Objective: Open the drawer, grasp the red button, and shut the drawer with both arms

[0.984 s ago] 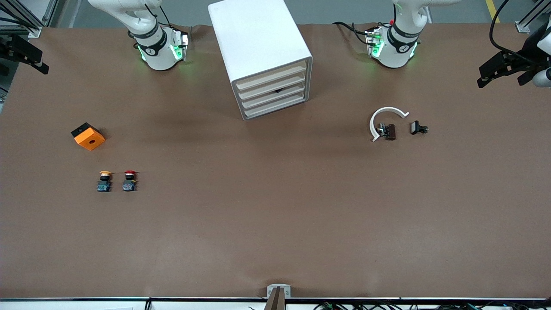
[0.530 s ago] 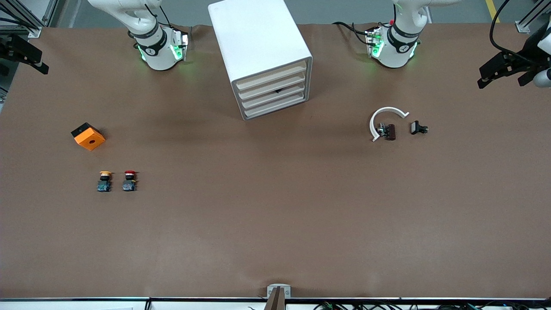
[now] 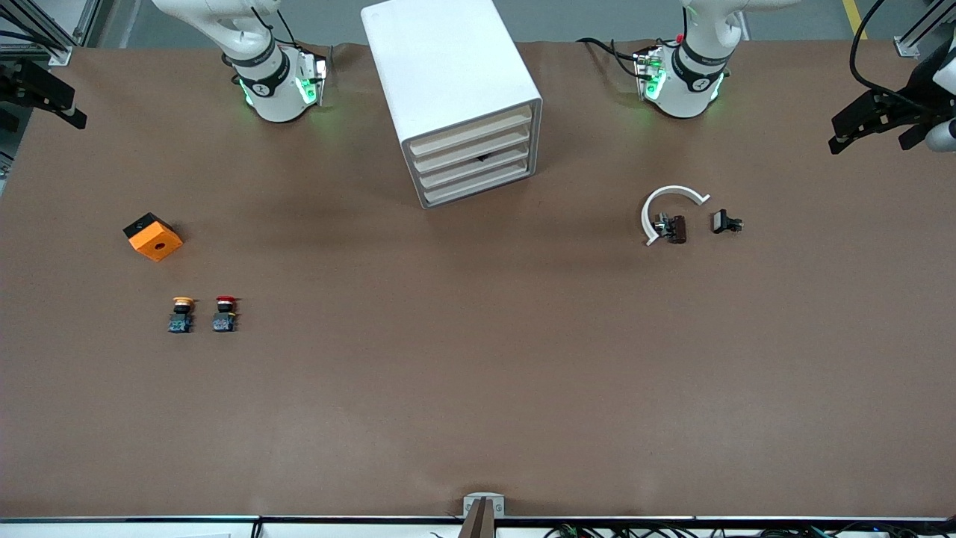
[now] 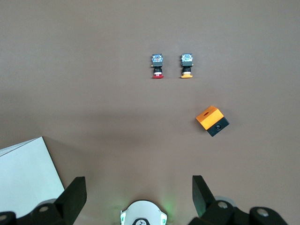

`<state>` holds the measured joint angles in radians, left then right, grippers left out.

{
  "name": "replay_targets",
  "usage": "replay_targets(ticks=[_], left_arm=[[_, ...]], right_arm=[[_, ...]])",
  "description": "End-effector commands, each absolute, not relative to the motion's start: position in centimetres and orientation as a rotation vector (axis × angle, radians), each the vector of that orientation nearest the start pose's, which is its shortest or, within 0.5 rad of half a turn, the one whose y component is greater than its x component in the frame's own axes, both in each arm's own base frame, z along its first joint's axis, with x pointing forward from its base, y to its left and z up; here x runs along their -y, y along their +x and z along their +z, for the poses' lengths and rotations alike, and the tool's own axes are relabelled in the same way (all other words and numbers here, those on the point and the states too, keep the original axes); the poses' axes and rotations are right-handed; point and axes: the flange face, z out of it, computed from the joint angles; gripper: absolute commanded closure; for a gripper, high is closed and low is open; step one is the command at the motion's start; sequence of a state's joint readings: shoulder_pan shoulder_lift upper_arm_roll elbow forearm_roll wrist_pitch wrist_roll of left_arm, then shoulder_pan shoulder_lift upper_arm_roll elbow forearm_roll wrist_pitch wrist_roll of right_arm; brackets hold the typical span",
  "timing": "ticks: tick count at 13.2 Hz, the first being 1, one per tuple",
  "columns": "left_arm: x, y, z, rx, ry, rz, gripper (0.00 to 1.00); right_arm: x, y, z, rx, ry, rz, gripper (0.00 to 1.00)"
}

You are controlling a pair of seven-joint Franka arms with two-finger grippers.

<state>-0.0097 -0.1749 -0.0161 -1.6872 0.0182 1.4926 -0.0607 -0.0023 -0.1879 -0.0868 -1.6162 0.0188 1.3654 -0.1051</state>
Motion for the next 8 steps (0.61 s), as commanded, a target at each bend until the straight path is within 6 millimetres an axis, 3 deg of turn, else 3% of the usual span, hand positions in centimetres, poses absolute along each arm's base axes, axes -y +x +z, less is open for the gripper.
replay_targets(ticks=[1,8], left_arm=[[1.07,48.34,65.73,0.045,-3.123,0.001,0.0],[1.3,48.38,65.59,0.04,-3.123,0.006,0.0]], right_arm=[[4.34,46.4,68.26,0.014,-3.086,0.086,0.0],[4.34,46.57,67.49,0.014,-3.085,0.103,0.0]])
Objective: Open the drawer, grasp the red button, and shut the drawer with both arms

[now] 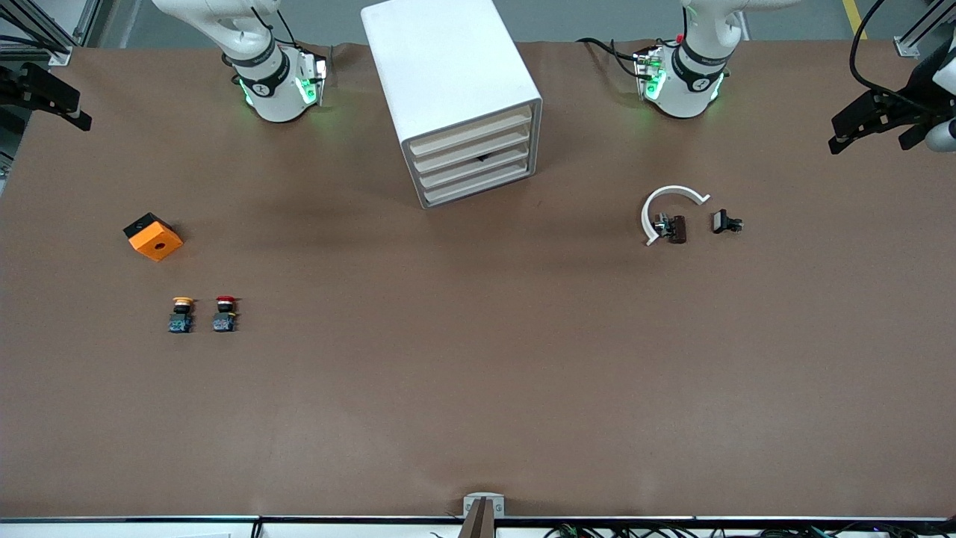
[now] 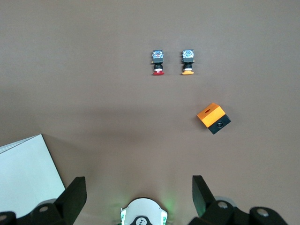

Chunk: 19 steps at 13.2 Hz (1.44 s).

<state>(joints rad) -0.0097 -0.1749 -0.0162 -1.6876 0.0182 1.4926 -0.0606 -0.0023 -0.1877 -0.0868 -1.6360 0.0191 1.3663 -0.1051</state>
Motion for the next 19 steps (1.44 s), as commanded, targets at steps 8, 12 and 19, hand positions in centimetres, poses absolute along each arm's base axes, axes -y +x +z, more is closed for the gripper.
replay_targets(ticks=[8,12,19], left_arm=[[1.57,48.6,65.15,0.033,-3.122,-0.001,0.0],[1.49,48.89,65.19,0.033,-3.122,-0.001,0.0],[1.44,49.26,65.17,0.036,-3.118,0.008,0.0]], right_arm=[[4.43,46.63,67.57,0.013,-3.087,0.098,0.0],[4.35,46.69,67.54,0.016,-3.086,0.093,0.0],[4.34,46.71,67.55,0.019,-3.092,0.092,0.0]])
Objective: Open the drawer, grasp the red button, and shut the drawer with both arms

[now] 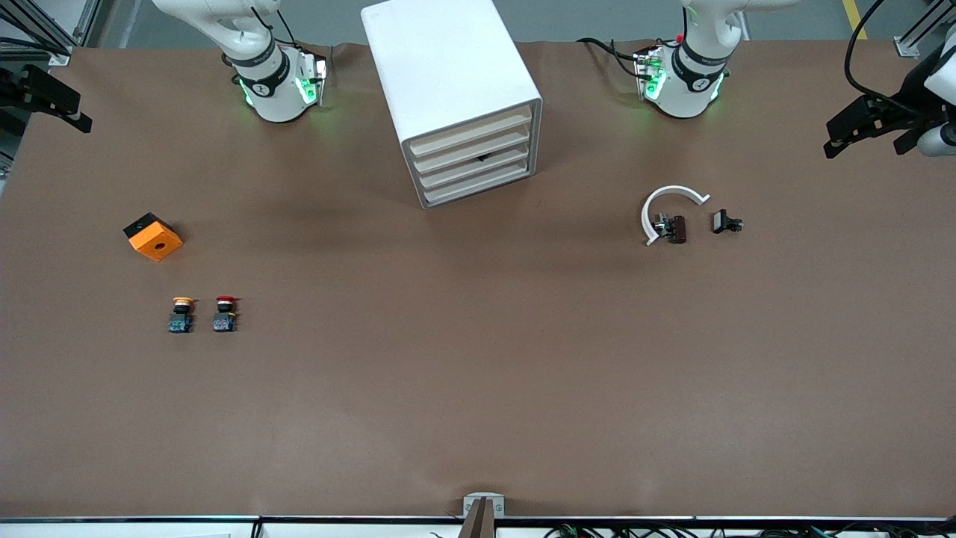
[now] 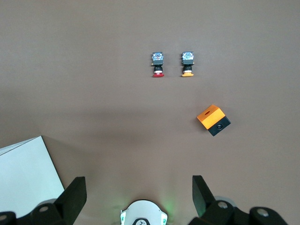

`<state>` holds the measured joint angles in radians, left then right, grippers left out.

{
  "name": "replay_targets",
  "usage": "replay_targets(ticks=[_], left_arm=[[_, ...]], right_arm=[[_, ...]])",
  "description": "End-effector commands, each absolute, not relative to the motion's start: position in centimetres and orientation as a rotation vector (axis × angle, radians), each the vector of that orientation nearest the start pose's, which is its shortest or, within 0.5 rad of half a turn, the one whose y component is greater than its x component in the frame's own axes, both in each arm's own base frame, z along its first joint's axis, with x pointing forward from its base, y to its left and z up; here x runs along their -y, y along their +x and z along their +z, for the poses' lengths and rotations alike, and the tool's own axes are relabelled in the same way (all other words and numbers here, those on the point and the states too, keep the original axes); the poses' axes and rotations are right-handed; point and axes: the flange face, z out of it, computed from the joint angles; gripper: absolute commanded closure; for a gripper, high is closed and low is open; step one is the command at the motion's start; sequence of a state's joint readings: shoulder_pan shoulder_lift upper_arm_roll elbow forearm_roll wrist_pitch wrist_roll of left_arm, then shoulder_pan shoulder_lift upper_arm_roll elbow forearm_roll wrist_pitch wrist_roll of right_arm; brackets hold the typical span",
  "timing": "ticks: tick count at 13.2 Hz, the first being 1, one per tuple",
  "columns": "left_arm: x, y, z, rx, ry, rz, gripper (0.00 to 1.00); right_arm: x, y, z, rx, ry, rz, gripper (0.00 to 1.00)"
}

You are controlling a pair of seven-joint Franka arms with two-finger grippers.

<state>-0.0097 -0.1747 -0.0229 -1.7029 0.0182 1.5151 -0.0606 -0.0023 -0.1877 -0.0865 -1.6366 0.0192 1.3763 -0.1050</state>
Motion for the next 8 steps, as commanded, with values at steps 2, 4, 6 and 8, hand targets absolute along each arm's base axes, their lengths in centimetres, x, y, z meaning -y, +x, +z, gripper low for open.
replay_targets(ticks=[2,4,6,8], left_arm=[[1.44,49.35,65.02,0.036,-3.118,0.013,0.0],[1.44,49.56,65.29,0.045,-3.118,0.003,0.0],[1.35,49.86,65.55,0.05,-3.117,-0.006,0.0],[1.35,49.86,65.62,0.055,-3.117,-0.009,0.0]], right_arm=[[4.28,46.76,67.65,0.021,-3.093,0.083,0.0],[4.37,46.76,67.58,0.019,-3.094,0.085,0.0],[4.42,46.75,67.58,0.018,-3.099,0.086,0.0],[4.36,46.73,67.49,0.02,-3.1,0.093,0.0]])
